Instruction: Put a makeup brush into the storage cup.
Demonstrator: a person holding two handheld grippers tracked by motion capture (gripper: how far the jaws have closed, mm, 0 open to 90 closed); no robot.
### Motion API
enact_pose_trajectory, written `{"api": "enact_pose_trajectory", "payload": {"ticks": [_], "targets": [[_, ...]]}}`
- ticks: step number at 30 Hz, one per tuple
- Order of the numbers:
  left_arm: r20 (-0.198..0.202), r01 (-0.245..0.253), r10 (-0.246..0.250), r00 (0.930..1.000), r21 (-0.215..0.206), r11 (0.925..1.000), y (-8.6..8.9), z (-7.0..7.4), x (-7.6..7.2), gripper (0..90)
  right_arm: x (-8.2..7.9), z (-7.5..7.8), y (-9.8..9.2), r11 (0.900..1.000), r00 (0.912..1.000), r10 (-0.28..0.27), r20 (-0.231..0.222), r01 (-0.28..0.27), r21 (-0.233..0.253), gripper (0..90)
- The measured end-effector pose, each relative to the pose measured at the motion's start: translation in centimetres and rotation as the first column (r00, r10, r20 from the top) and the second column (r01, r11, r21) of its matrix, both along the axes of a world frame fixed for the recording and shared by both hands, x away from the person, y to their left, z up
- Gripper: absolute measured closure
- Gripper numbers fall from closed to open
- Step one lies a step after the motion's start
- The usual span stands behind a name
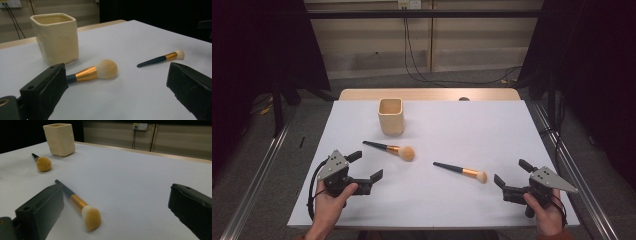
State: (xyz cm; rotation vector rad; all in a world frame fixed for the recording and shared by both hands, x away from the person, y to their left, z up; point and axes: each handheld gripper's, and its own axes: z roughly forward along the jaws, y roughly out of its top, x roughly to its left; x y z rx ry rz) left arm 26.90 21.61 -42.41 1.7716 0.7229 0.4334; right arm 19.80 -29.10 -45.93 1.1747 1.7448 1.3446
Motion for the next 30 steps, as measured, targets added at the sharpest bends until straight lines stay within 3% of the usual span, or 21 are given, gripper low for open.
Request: {"api": "enact_pose_trajectory", "payload": {"ticks": [12,18,27,30], "targets": [[0.032,-0.010,0.009,0.9994,0.021,0.9997,-1.5,0.9,2.2,2.2,0.2,0.0,0.1,1.000,1.0000,-0.001,-0.004,0.001,0.002,0.0],[0.054,0.017,-0.019,0.9984,0.031,0.9994,-2.7,1.6,3.2,2.0,0.1,-0.1,0.0,1.000,1.0000,-0.002,-0.003,0.002,-0.007,0.0],[0.058,0.035,-0.034,0.9977,-0.013,0.9993,-4.8,2.8,4.6,1.8,0.1,-0.1,0.0,1.000,1.0000,-0.007,-0.006,0.007,-0.004,0.0],[0.060,0.041,-0.040,0.9974,-0.003,0.9992,-5.0,2.8,5.1,1.9,0.1,-0.1,-0.1,1.000,1.0000,-0.006,-0.004,0.006,-0.004,0.0]]}}
